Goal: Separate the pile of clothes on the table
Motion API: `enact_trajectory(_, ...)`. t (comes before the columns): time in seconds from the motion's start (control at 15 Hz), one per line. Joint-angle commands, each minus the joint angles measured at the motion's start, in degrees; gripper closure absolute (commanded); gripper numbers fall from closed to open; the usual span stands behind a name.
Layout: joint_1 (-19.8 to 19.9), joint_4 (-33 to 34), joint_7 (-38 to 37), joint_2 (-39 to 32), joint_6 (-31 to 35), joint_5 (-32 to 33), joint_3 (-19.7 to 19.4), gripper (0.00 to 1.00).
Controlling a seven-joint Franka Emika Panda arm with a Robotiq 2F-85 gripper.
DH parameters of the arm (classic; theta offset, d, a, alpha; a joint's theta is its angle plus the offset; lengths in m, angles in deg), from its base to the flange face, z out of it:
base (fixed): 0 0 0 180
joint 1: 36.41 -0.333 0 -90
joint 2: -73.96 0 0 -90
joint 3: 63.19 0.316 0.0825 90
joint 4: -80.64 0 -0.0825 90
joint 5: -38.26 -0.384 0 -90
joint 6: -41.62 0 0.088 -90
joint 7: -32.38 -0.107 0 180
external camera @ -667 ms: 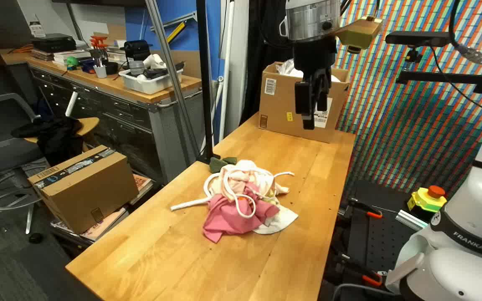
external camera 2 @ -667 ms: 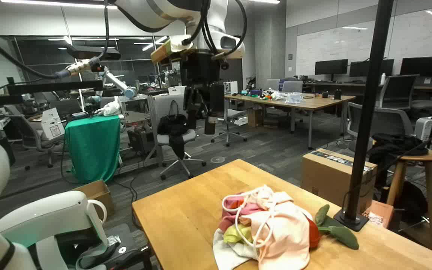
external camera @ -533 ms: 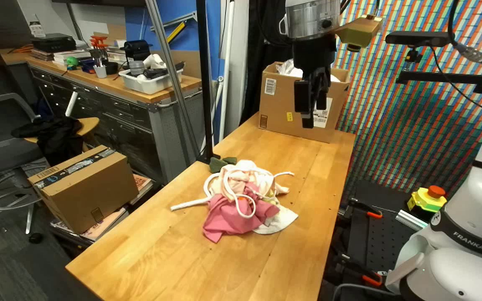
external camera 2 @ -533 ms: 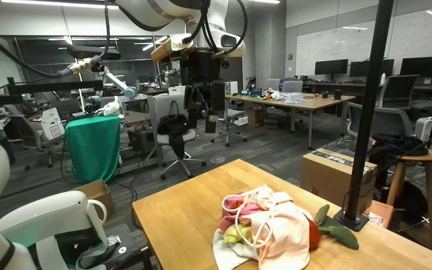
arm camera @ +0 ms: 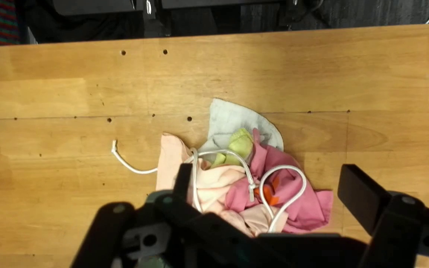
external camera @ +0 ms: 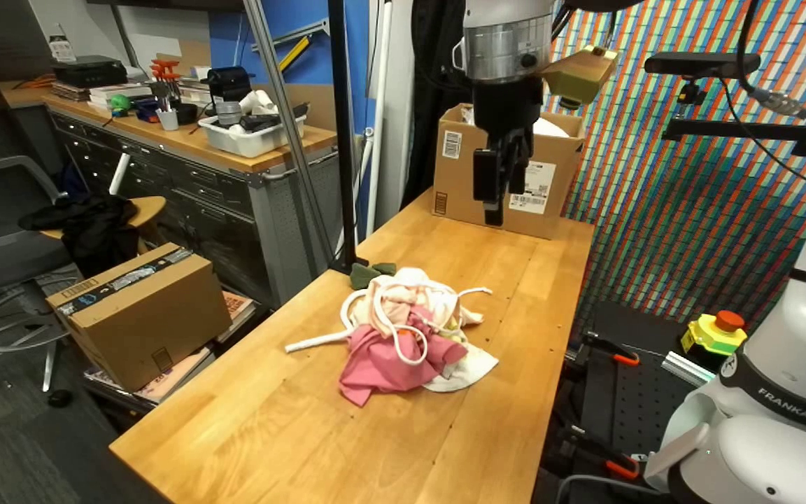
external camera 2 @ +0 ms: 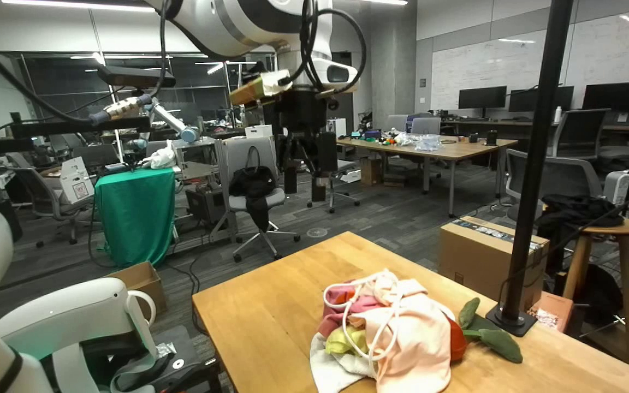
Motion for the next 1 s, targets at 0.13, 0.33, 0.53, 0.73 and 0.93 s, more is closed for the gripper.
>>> enact_trajectory(0.13,-1.68,-0.67,-1.79,-9.16,14.37,2.36,0.68,0.00)
enact_trajectory(0.33,-2.15,-0.89,-2.97,-14.54,19.57,2.80,0.30,0.00)
enact_trajectory(0.53,-2.73,-1.30,-5.84,-19.16,24.99,2.66,0.10,0.00)
enact_trajectory(0.73,-3.79,-1.42,-11.03,-24.20,31.36,2.83,-0.15,0.00)
enact_trajectory(0.93,-5.37,-1.09,-15.37,-28.56,36.10,2.56,-0.85,0.00)
